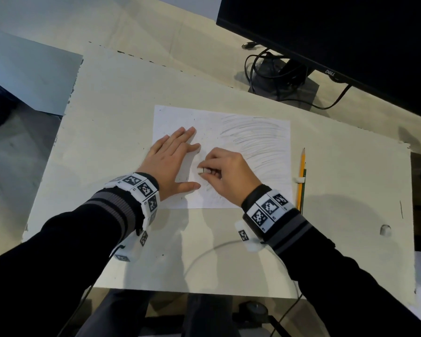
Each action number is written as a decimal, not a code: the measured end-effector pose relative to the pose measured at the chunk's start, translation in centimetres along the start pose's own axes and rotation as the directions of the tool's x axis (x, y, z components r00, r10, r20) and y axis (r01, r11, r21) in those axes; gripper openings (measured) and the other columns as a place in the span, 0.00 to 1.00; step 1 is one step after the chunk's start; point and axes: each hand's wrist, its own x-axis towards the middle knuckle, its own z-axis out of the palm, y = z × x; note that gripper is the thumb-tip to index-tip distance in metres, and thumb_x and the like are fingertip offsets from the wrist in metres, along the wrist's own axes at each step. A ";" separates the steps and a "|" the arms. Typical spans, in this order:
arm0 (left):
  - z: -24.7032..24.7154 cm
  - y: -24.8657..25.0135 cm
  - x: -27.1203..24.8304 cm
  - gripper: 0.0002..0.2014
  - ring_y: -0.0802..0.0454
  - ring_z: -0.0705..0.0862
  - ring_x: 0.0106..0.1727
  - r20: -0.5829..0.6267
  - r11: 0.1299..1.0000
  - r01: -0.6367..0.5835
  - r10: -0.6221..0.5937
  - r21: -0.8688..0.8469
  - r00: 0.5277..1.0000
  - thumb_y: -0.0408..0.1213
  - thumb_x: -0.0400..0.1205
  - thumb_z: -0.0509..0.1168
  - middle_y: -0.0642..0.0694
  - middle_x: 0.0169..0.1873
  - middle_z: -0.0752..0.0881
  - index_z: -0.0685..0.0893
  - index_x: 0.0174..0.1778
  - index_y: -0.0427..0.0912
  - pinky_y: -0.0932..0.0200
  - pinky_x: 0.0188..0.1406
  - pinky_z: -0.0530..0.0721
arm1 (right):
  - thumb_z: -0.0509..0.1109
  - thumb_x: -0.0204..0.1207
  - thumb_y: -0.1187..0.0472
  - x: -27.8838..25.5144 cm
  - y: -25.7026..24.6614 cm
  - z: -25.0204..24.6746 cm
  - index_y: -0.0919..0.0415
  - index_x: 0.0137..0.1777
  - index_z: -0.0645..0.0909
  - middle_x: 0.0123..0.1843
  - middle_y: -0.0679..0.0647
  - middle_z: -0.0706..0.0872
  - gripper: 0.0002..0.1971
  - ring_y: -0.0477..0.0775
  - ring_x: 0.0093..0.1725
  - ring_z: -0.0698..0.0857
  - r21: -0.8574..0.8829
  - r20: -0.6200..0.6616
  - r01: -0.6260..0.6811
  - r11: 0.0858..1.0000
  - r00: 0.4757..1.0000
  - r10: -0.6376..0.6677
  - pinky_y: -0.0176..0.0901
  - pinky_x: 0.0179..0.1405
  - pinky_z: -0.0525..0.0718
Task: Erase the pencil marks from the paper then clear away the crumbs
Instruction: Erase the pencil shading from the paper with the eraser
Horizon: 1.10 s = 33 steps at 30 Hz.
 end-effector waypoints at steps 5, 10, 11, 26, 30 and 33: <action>0.0 0.0 0.0 0.45 0.56 0.42 0.87 0.007 1.000 0.000 0.000 0.001 1.000 0.63 0.73 0.70 0.51 0.87 0.48 0.64 0.82 0.47 0.56 0.84 0.37 | 0.79 0.73 0.66 1.0 0.1 -0.4 0.66 0.50 0.91 0.43 0.53 0.85 0.07 0.42 0.34 0.78 -0.027 -0.086 -0.063 0.998 0.994 0.061 0.30 0.40 0.77; -0.1 0.1 0.0 0.45 0.55 0.43 0.87 0.009 1.000 0.004 -0.005 0.008 1.000 0.63 0.73 0.70 0.50 0.87 0.48 0.64 0.82 0.46 0.54 0.84 0.38 | 0.77 0.74 0.66 -1.0 -0.4 0.0 0.65 0.52 0.90 0.45 0.52 0.85 0.07 0.37 0.32 0.75 0.005 0.043 -0.035 0.999 0.998 0.035 0.29 0.41 0.78; -0.1 0.1 0.0 0.45 0.54 0.43 0.87 0.015 1.000 0.007 -0.007 0.014 1.000 0.64 0.73 0.70 0.50 0.87 0.48 0.64 0.82 0.46 0.54 0.84 0.39 | 0.78 0.74 0.65 -0.7 -0.2 -0.2 0.65 0.52 0.90 0.44 0.52 0.85 0.07 0.36 0.32 0.76 0.004 0.029 -0.051 0.999 0.998 0.051 0.29 0.41 0.78; -0.8 0.4 0.0 0.57 0.56 0.37 0.86 0.094 0.998 0.003 -0.009 0.064 0.996 0.71 0.65 0.73 0.51 0.87 0.42 0.58 0.85 0.47 0.56 0.83 0.33 | 0.77 0.74 0.69 -1.6 -1.1 0.1 0.66 0.51 0.90 0.45 0.55 0.83 0.07 0.44 0.37 0.77 -0.073 0.016 -0.052 0.996 0.998 0.053 0.34 0.43 0.78; -0.8 0.5 -0.1 0.61 0.57 0.33 0.86 0.120 0.995 0.009 -0.020 0.097 0.993 0.74 0.63 0.72 0.52 0.87 0.38 0.55 0.86 0.47 0.56 0.82 0.30 | 0.76 0.75 0.67 -1.9 -1.3 -0.6 0.65 0.52 0.90 0.45 0.55 0.83 0.07 0.50 0.39 0.82 -0.074 0.136 -0.015 0.997 0.990 0.025 0.43 0.43 0.84; -0.9 0.5 -0.1 0.61 0.56 0.34 0.86 0.128 0.995 0.007 -0.019 0.097 0.992 0.74 0.62 0.72 0.52 0.87 0.39 0.55 0.86 0.47 0.55 0.83 0.32 | 0.77 0.74 0.68 -1.0 -1.2 -0.7 0.66 0.49 0.90 0.44 0.56 0.83 0.06 0.52 0.36 0.83 -0.093 0.070 -0.020 0.996 0.997 0.026 0.44 0.40 0.84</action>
